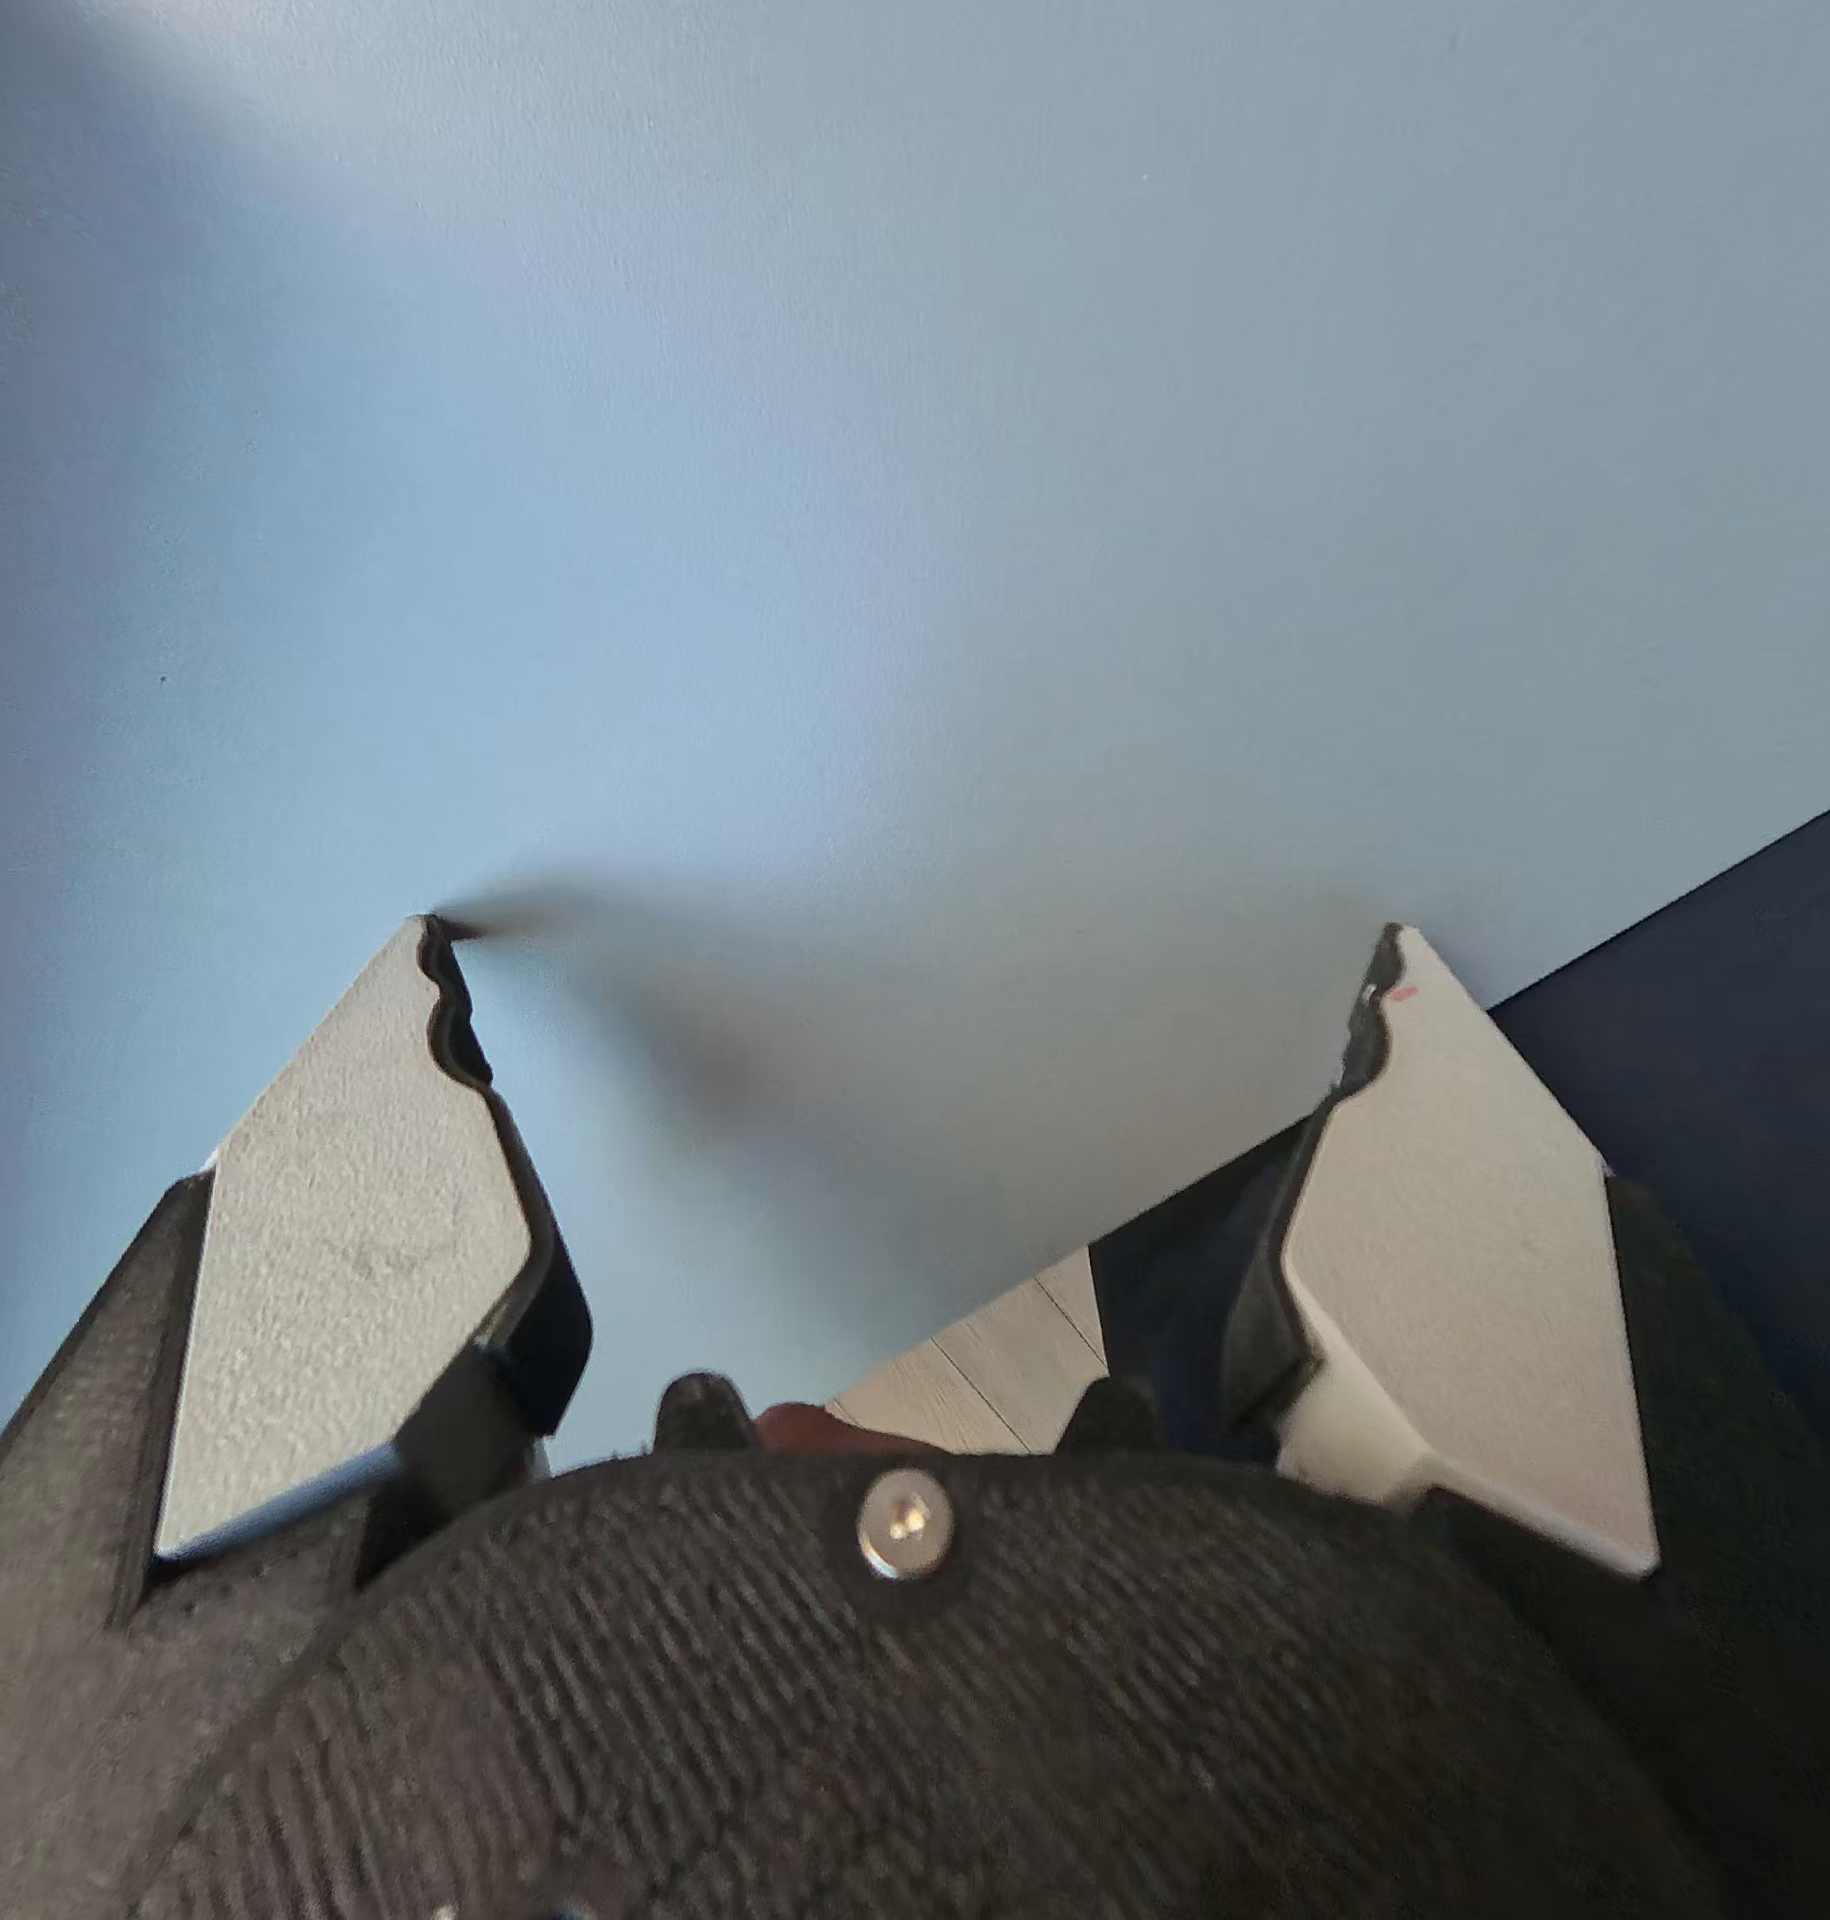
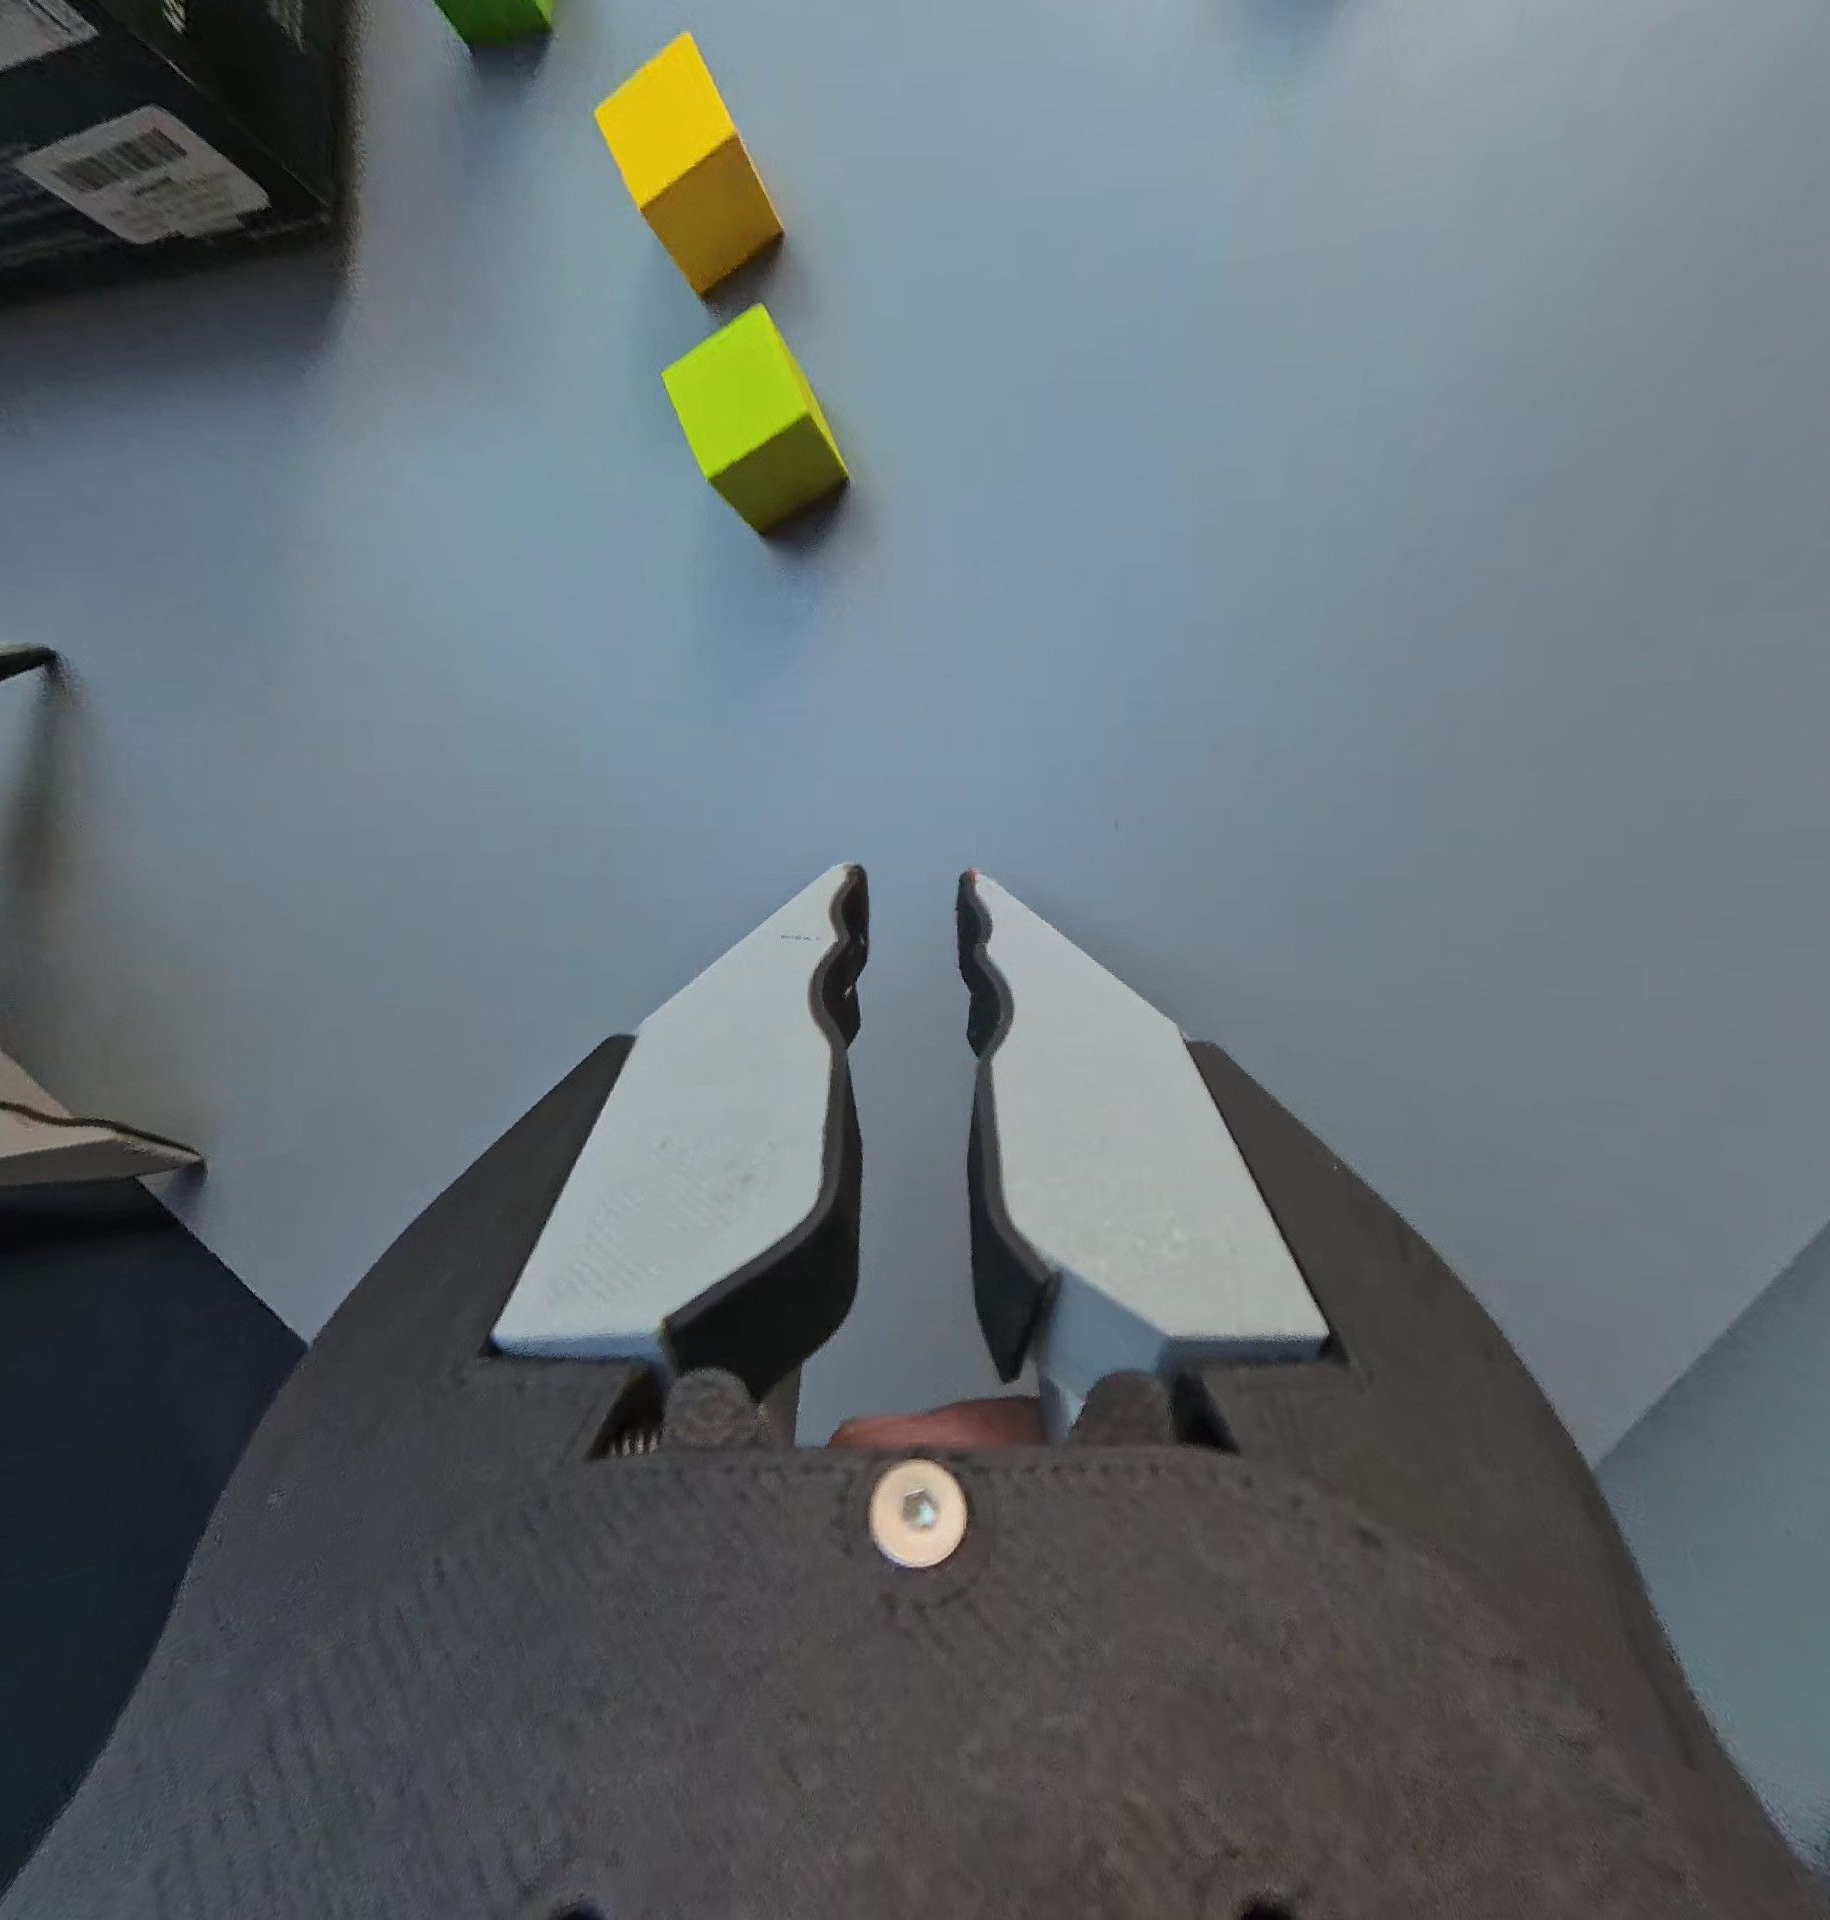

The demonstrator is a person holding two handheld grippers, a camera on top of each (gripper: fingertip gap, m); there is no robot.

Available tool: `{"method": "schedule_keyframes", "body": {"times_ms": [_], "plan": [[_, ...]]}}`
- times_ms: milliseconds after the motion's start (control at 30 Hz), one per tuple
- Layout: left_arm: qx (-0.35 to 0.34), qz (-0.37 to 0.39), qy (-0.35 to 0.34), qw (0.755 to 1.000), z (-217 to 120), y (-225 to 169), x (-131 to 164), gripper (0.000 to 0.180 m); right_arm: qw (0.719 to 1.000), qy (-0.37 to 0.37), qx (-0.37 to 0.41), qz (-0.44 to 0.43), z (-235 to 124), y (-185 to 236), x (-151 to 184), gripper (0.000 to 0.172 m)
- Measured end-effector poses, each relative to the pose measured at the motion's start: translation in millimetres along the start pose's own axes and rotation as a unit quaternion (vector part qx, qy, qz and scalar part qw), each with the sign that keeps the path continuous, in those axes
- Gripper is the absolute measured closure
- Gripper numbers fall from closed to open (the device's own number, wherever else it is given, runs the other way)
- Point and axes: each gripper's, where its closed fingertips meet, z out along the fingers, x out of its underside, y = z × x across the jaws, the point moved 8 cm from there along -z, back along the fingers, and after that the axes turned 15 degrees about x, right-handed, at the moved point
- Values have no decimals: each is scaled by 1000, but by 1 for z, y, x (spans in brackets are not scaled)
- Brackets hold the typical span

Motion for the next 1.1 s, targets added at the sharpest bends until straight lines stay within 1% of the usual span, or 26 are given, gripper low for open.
{"method": "schedule_keyframes", "body": {"times_ms": [100,200,300,433,467,533,567,600,700,733,967,1100], "plan": [[2,7,-3,1000,0,0,0,20,1000,4,-2,16,-5,1,22,152],[3,13,-6,1000,0,0,-1,20,999,6,-12,30,-11,6,35,147],[5,19,-9,1000,1,1,-1,20,999,8,-21,31,-16,11,40,142],[7,26,-9,1000,1,1,0,20,999,13,-29,18,-19,23,43,128],[8,28,-8,1000,0,1,0,20,999,12,-31,18,-20,26,43,127],[10,34,-5,999,0,1,1,20,999,9,-28,22,-22,31,43,129],[11,37,-5,999,0,1,1,20,999,9,-26,22,-22,34,44,134],[12,39,-6,999,0,1,2,20,1000,8,-22,20,-24,36,44,140],[15,48,-9,999,-1,2,4,20,1000,1,-7,7,-29,41,45,166],[16,50,-9,999,-1,2,5,20,1000,0,-3,3,-30,43,45,171],[22,68,-6,997,-2,3,8,20,999,-8,5,-33,-35,56,47,172],[23,72,-2,997,-3,3,9,20,996,4,-1,-93,-31,66,49,172]]}}
